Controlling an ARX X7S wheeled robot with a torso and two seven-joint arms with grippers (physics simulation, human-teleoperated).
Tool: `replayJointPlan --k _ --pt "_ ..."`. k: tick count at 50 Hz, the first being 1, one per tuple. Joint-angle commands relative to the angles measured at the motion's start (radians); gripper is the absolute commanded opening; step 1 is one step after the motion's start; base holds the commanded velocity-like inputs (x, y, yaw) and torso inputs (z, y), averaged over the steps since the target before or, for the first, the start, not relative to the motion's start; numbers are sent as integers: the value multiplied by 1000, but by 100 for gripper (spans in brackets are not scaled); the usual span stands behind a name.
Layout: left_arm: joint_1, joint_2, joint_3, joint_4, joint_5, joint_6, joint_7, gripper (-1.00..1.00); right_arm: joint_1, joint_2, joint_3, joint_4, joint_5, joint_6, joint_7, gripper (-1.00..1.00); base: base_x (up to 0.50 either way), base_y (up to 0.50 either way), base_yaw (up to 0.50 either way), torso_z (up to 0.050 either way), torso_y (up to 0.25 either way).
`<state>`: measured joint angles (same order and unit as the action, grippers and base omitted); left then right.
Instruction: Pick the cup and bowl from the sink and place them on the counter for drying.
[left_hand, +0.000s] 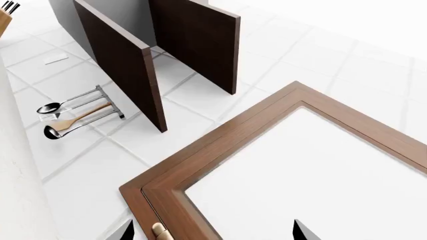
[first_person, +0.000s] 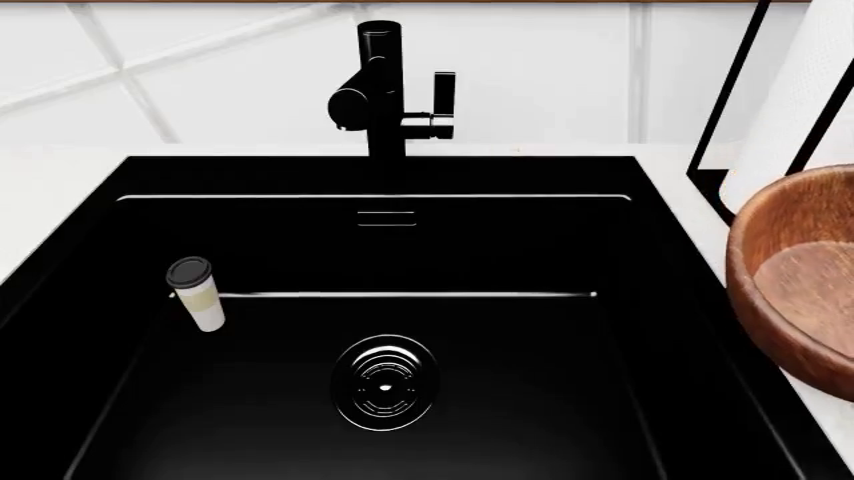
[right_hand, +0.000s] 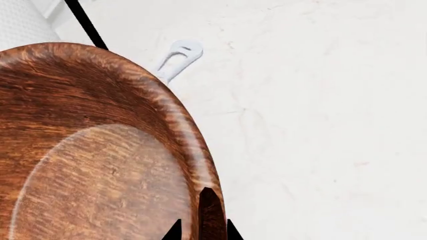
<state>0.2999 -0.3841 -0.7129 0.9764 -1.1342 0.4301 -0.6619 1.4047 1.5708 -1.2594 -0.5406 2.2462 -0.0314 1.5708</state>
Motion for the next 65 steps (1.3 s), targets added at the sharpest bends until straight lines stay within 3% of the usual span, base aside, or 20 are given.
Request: replayJointPlan --k 1,26,27,33,42,51,65 --pt "1 -3 3 0 3 3 -3 100 -15 -1 -57 -34 -17 -157 0 -100 0 0 0 0 0" --pt "7 -7 7 -1 5 13 -3 100 -95 0 -128 -94 -38 -364 -30 -100 0 0 1 0 0" --pt "7 -7 7 -1 5 13 -3 100 -96 0 -128 -96 -32 -369 -46 100 0 0 0 0 0" --pt "6 -8 9 -1 7 12 -5 100 -78 0 -107 -100 -13 -336 -118 100 0 0 0 0 0" --pt "11 -8 9 0 7 16 -6 100 -8 0 -33 -104 -5 -239 -51 100 0 0 0 0 0" --pt "15 -9 9 0 6 19 -5 100 144 0 124 125 10 142 0 100 0 0 0 0 0" --pt "27 -8 2 -1 -4 33 -2 100 303 0 290 463 -72 591 0 100 0 0 0 0 0"
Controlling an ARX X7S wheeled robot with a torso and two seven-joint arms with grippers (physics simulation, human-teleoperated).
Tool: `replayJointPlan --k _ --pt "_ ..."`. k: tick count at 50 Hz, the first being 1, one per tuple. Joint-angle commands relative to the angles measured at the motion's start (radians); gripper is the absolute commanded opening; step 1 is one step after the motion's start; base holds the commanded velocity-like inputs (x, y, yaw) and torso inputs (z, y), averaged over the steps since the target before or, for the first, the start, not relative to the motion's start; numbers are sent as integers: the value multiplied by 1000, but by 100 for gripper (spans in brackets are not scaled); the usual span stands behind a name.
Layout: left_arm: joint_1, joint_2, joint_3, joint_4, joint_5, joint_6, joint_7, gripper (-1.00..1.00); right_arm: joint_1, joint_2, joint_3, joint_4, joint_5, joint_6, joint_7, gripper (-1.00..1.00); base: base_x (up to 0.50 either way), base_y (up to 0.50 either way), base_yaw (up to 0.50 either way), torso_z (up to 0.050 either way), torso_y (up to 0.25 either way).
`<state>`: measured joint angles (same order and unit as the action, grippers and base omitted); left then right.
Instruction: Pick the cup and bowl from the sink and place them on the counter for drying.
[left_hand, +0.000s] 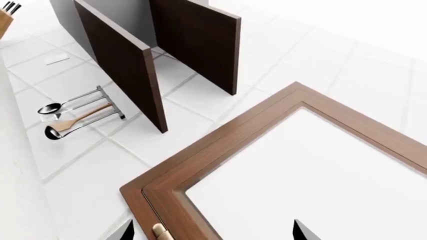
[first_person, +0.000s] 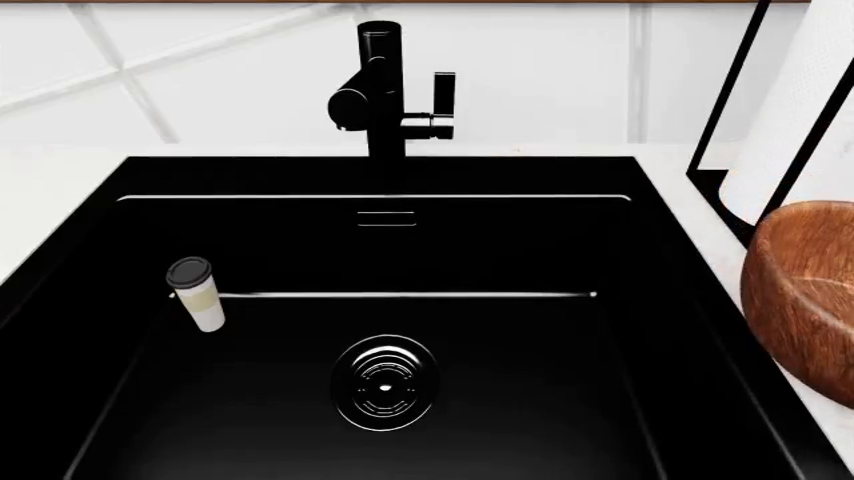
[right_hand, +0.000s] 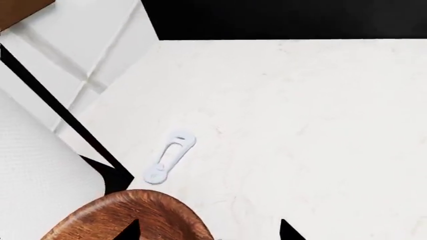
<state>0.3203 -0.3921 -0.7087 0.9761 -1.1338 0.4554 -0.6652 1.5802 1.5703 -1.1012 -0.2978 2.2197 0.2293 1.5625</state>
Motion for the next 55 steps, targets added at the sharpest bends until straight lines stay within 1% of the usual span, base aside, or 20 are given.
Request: replayJointPlan --k 1,4,8,12,13,14,15,16,18,25,33,37,39,41,44,45,48,55 --pt "6 0 -3 -1 -4 8 2 100 139 0 143 223 -50 350 8 100 0 0 0 0 0" --pt "7 0 -3 -2 -4 10 2 100 161 0 167 193 -49 367 8 100 0 0 0 0 0" --pt "9 0 -4 -1 -4 13 1 100 202 0 211 45 -36 308 8 100 0 0 0 0 0" --pt "10 0 -3 -1 -4 15 2 100 238 0 245 -91 -4 296 8 100 0 0 0 0 0" --pt "10 0 -3 -1 -4 15 2 100 388 -42 95 -74 -12 316 8 100 0 0 0 0 0" --pt "11 0 -4 0 -4 16 2 100 538 -115 -55 -41 -4 298 8 100 0 0 0 0 0" --pt "12 0 -5 0 -6 18 3 100 688 -165 -205 -38 2 296 8 100 0 0 0 0 0" --pt "14 0 -6 0 -6 19 3 100 776 -199 -234 -32 7 294 8 100 0 0 0 0 0" --pt "16 -1 -8 2 -8 21 4 100 776 -276 -194 -14 13 318 8 100 0 0 0 0 0" --pt "18 -1 -8 1 -10 26 4 100 776 -493 -66 54 24 411 8 100 0 0 0 0 0" --pt "18 -2 -6 1 -8 28 3 100 776 -653 0 82 52 464 8 100 0 0 0 0 0" --pt "18 -2 -5 0 -8 29 2 100 775 -707 34 68 97 429 8 100 0 0 0 0 0" --pt "18 -3 -4 0 -8 29 1 100 775 -749 78 79 95 482 7 100 0 0 0 0 0" --pt "18 -4 -4 0 -8 30 1 100 766 -775 113 83 81 480 -7 100 0 0 0 0 0" --pt "22 -3 -8 0 -11 34 1 100 751 -798 164 69 13 450 -61 100 0 0 0 0 0" --pt "23 -3 -9 0 -13 36 1 100 756 -806 166 65 -18 468 -72 100 0 0 0 0 0" --pt "24 -3 -10 -1 -14 38 1 100 747 -823 179 62 1 477 -78 100 0 0 0 0 0" --pt "26 -2 -9 -4 -15 43 5 100 750 -844 221 36 -45 502 -97 100 0 0 0 0 0"
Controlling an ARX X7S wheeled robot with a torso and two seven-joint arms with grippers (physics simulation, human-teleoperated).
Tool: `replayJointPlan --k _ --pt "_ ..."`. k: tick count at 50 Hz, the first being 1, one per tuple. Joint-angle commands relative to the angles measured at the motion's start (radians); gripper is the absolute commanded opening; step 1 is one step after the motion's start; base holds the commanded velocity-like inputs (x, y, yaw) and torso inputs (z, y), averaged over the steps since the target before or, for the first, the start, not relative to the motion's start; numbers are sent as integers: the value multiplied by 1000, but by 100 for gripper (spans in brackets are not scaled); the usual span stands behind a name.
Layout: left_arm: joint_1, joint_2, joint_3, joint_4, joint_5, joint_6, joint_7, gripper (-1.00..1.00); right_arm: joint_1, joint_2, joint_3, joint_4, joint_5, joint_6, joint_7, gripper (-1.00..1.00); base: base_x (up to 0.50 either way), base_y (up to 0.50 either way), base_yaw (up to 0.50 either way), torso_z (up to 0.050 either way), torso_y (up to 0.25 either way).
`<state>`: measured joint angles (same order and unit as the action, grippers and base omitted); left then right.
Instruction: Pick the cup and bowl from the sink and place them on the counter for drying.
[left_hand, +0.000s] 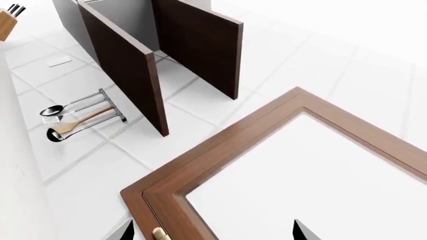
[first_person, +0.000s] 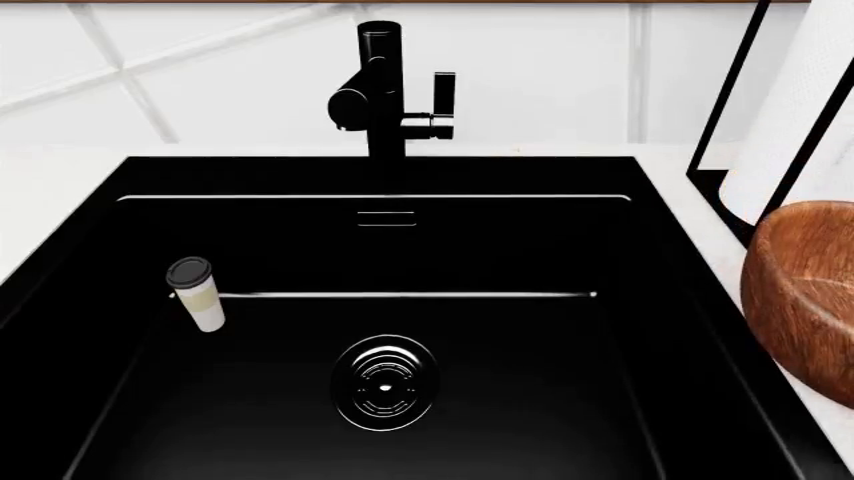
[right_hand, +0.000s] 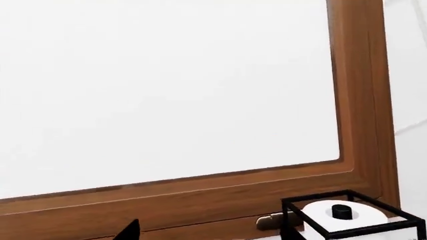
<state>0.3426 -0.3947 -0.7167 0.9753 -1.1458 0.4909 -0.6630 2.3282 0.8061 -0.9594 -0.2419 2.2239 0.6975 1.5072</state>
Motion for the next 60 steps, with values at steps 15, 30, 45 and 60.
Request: replayJointPlan --k 15,30,45,60 --pt "14 4 -7 -3 -10 19 8 100 -9 -93 98 -32 -69 110 -49 100 0 275 0 0 0" --pt "21 4 -10 1 -12 26 6 100 -27 -88 107 -35 -71 139 -33 100 0 500 0 0 0" --pt "45 12 -32 6 -31 52 15 100 -39 -89 114 -35 -72 146 -23 100 0 500 0 0 0" --pt "53 15 -36 7 -36 62 17 100 -71 -98 106 -51 -73 121 -15 100 0 222 0 0 0"
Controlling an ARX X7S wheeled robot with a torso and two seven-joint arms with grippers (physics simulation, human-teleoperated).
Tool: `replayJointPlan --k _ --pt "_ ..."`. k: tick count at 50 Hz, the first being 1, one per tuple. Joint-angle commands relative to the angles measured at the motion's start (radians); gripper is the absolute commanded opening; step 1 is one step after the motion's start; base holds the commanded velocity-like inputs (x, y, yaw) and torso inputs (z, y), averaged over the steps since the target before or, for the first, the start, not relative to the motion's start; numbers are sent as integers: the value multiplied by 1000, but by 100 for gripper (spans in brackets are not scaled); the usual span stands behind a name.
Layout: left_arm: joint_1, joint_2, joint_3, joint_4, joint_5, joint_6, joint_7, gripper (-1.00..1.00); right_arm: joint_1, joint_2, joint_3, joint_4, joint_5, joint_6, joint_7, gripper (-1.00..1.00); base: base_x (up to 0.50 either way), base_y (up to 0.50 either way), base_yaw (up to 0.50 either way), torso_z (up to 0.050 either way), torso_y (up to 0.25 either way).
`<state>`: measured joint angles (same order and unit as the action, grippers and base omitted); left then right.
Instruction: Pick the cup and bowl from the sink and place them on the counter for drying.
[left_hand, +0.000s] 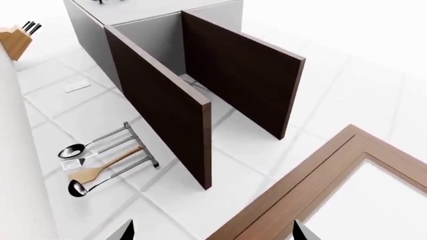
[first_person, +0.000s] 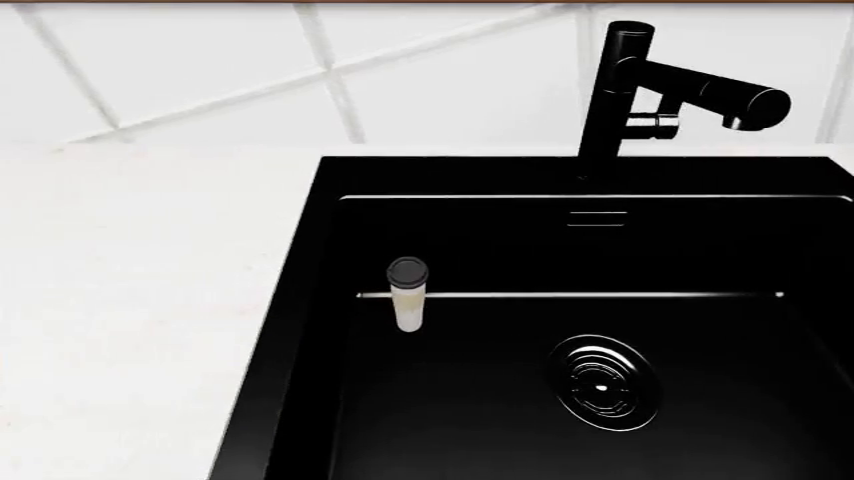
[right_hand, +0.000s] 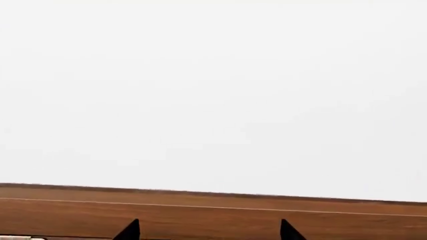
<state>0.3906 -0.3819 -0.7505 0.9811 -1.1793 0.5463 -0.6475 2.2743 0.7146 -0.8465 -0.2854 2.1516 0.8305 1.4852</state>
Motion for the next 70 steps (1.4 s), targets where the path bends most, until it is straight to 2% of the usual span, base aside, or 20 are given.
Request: replayJointPlan --k 1,6,13,19,24,50,62,70 --pt "6 2 -2 1 -3 7 1 100 -18 -9 -10 -7 0 -14 7 100 0 0 0 0 0" --pt "6 0 -3 2 -3 8 0 100 -2 -47 -37 23 -3 -2 8 100 0 0 0 0 0" --pt "3 -4 0 1 -1 7 -4 100 53 -174 -110 155 -42 81 -15 100 0 0 0 0 0" --pt "-1 -4 7 -4 0 7 -3 100 24 -276 -168 276 -153 114 -91 100 0 0 0 0 0" --pt "-8 -4 15 -13 2 5 0 100 -25 -321 -200 349 -222 105 -147 100 0 0 0 0 0" --pt "-11 -2 23 -20 -1 6 5 100 -331 -391 -256 474 -383 -78 -273 100 0 0 0 0 0" --pt "-16 -7 24 -20 4 1 -2 100 -433 -384 -277 453 -409 -114 -307 100 0 0 0 0 0" --pt "-23 -11 32 -18 12 -6 -6 100 -470 -422 -321 471 -408 -85 -336 100 0 0 0 0 0"
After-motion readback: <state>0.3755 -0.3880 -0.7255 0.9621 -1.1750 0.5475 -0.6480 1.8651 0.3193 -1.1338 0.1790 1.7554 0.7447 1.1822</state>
